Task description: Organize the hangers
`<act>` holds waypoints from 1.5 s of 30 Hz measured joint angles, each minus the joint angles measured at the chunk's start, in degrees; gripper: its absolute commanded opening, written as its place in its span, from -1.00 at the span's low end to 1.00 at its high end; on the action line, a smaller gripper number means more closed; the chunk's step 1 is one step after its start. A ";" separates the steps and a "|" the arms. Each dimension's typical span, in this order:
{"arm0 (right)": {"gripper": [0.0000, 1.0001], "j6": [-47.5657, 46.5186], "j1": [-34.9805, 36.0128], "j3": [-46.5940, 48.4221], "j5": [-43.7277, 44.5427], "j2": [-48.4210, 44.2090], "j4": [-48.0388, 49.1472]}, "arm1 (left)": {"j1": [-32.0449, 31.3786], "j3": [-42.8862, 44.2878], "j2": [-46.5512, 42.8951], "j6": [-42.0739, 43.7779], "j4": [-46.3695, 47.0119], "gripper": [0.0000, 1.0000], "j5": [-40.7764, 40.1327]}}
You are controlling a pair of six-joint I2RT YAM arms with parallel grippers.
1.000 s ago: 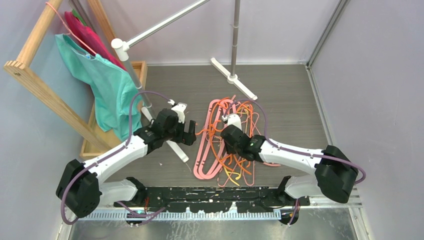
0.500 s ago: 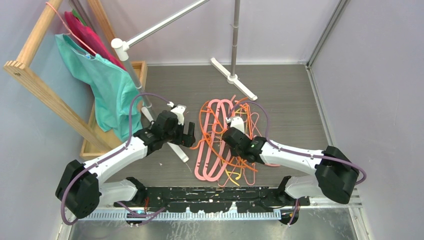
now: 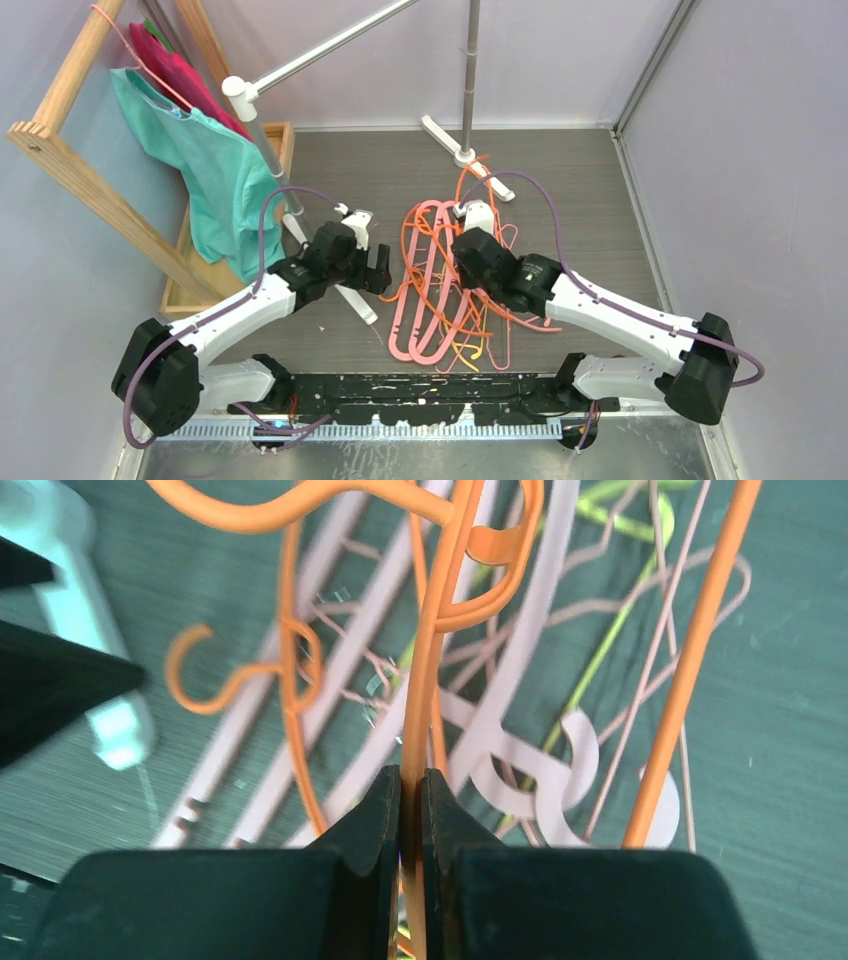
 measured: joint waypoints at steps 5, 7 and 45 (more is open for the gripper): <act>-0.98 -4.61 -0.59 12.76 -2.67 2.27 1.03 | 0.00 -0.39 0.35 0.00 0.59 0.96 0.00; -0.98 -6.14 -1.64 20.26 -6.62 4.63 2.89 | 0.00 -0.44 0.63 0.00 0.74 0.96 0.00; -0.98 3.63 -21.57 39.28 -57.07 20.55 36.28 | -0.09 -0.50 2.43 -0.20 1.70 0.95 -1.14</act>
